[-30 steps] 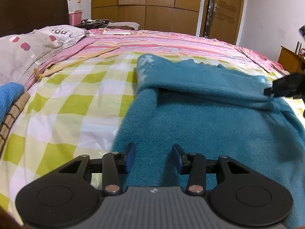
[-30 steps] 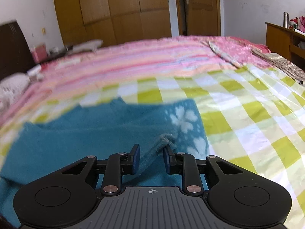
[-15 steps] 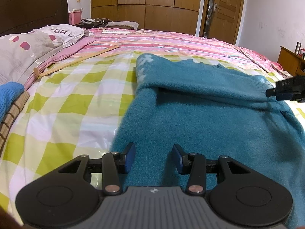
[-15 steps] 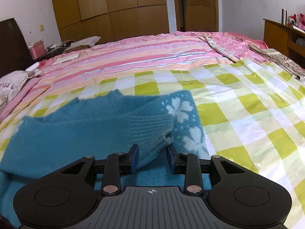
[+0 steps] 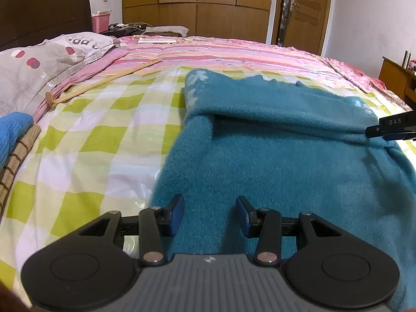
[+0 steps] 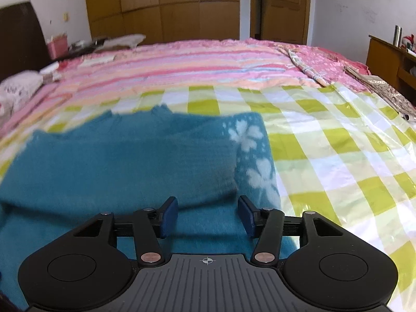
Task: Fold small clothes
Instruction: 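Open the right gripper and release the cuff on the sweater, then move both grippers back to the ribbed hem of the sweater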
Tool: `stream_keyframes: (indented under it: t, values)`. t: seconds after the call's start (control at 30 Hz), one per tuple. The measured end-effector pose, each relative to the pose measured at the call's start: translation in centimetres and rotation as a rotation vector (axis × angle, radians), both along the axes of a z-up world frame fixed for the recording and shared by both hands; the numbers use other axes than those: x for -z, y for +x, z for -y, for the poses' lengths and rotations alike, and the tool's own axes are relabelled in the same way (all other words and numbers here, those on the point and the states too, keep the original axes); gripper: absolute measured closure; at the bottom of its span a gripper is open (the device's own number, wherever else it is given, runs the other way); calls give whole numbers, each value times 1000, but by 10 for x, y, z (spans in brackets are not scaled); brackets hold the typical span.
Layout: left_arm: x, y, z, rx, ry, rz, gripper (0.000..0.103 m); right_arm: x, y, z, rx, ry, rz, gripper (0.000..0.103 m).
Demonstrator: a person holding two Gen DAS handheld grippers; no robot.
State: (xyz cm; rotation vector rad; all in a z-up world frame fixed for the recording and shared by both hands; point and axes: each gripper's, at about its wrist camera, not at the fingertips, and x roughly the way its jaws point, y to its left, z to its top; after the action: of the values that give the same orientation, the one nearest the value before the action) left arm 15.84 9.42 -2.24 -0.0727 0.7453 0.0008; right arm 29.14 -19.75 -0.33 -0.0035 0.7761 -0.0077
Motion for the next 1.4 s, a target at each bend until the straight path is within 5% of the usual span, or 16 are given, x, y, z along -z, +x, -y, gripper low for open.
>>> stream_keyframes:
  t: [1.4]
  values:
    - [-4,-50,16,40,109,-79,49,1,-182,28,-127,155,-100,38]
